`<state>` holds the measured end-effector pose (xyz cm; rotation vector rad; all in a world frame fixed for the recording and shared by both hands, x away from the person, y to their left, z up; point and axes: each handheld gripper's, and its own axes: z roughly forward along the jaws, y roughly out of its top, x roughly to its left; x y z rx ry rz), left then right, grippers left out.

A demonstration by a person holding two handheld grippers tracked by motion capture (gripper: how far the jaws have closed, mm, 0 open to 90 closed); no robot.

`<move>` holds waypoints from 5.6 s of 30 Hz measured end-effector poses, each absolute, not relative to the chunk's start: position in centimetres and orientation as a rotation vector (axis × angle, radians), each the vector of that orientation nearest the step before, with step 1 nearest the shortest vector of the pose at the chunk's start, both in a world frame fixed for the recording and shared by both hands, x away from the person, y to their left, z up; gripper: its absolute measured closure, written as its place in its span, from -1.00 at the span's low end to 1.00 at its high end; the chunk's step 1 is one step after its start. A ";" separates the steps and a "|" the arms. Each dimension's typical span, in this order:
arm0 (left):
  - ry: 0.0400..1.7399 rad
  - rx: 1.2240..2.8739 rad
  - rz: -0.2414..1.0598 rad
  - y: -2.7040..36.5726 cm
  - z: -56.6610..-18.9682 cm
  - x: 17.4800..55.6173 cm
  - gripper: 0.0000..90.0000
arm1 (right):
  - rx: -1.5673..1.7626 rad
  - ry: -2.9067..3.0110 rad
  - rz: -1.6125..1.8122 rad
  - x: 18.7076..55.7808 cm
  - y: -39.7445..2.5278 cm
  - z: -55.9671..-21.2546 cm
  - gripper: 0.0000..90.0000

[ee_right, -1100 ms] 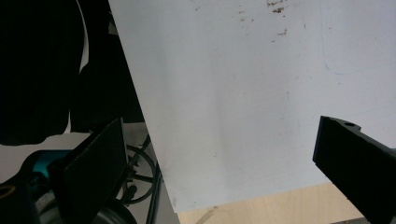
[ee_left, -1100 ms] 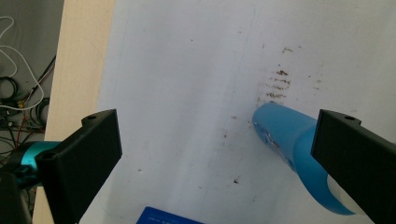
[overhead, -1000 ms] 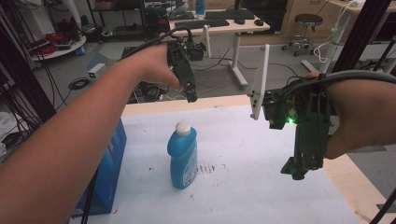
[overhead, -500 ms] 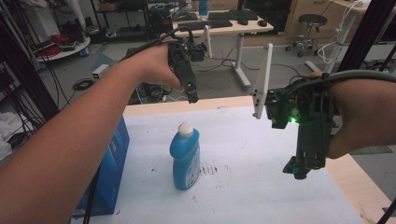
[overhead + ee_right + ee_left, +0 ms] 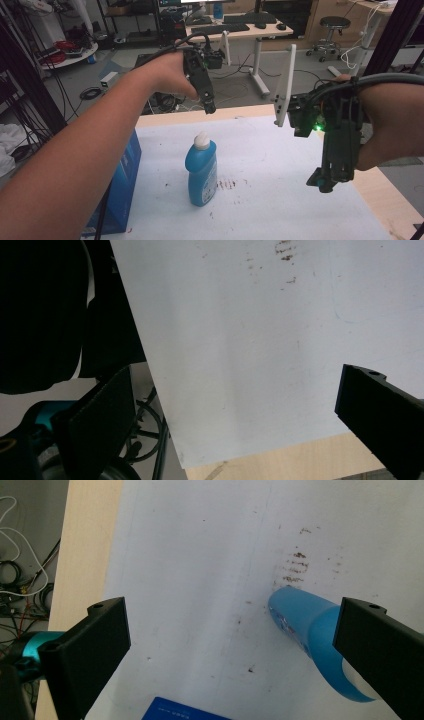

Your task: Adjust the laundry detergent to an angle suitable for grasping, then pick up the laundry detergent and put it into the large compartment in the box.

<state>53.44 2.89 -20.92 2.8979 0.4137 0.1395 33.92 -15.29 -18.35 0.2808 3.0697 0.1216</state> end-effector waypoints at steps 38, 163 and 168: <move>0.454 2.902 0.207 3.7 -19.9 50.6 -0.96 | 0.245 3.052 0.136 32.8 -15.4 -18.6 -0.95; 1.183 2.721 -0.014 2.6 -30.2 44.8 -0.38 | 0.197 3.070 0.138 32.1 -15.1 -19.4 -0.95; 1.186 2.730 -0.005 2.6 -30.2 44.7 -0.34 | 0.202 3.071 0.138 32.1 -15.1 -19.5 -0.95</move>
